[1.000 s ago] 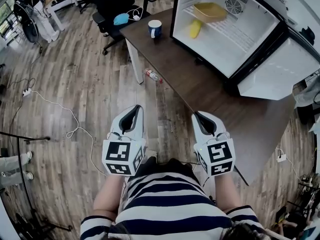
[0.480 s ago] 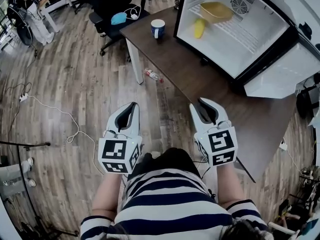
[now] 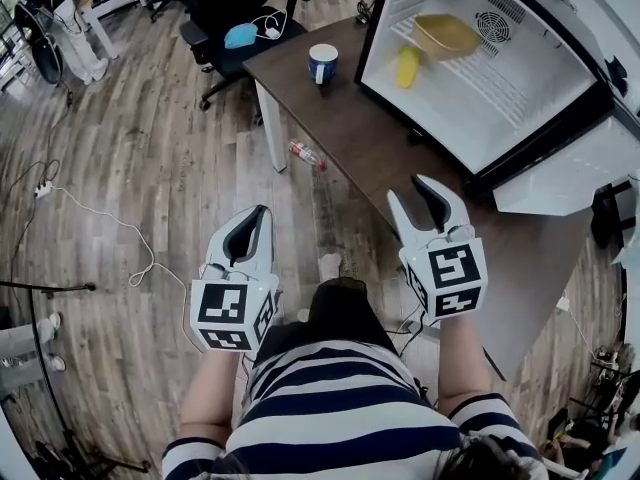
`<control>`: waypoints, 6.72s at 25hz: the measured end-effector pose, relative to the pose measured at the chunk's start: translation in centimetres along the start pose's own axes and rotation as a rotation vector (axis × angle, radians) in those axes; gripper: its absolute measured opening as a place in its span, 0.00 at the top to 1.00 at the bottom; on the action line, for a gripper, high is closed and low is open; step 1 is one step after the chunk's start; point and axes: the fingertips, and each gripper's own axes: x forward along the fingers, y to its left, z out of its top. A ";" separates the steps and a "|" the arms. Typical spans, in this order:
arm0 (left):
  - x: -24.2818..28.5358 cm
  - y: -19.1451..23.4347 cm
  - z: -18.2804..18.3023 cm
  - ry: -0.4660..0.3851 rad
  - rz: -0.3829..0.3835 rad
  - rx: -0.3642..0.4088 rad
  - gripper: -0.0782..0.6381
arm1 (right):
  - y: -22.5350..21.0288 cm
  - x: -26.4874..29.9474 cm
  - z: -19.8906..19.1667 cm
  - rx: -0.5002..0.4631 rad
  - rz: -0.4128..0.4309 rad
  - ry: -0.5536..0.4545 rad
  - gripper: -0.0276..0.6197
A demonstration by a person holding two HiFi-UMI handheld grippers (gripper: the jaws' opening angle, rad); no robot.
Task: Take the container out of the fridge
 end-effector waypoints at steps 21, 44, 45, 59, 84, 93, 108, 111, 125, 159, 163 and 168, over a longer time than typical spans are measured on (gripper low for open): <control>13.8 1.3 6.4 -0.005 0.004 0.012 0.89 | -15.6 11.8 5.7 -0.335 -0.258 -0.028 0.71; 24.6 -0.7 9.0 0.030 -0.018 0.032 0.89 | -23.2 18.4 5.4 -0.578 -0.359 -0.014 0.63; 25.1 -0.7 9.0 0.031 -0.022 0.033 0.89 | -23.4 18.6 5.4 -0.592 -0.368 -0.010 0.63; 30.1 -0.2 9.7 0.051 -0.173 0.070 0.89 | -25.0 20.8 5.0 -0.784 -0.491 0.133 0.56; 33.1 1.8 9.1 0.075 -0.281 0.078 0.89 | -25.7 23.3 4.4 -0.979 -0.544 0.314 0.62; 33.1 1.5 9.6 0.066 -0.310 0.092 0.89 | -24.8 22.8 4.7 -0.978 -0.517 0.302 0.64; 32.7 1.1 10.9 0.034 -0.352 0.089 0.89 | -22.2 19.8 4.9 -0.995 -0.444 0.280 0.65; 32.2 0.6 11.1 0.028 -0.359 0.090 0.89 | -21.1 18.8 4.9 -0.996 -0.402 0.259 0.65; 29.7 -0.1 12.5 -0.023 -0.352 0.088 0.89 | -15.6 14.8 6.6 -1.033 -0.283 0.142 0.65; 25.4 8.2 13.2 -0.061 -0.122 0.044 0.89 | -4.5 18.5 10.8 -1.092 0.000 -0.141 0.67; 24.8 9.0 12.9 -0.061 -0.092 0.035 0.89 | -3.9 19.0 10.8 -1.098 0.019 -0.155 0.67; 24.1 10.0 12.8 -0.062 -0.057 0.028 0.89 | -3.4 19.6 11.2 -1.104 0.036 -0.170 0.67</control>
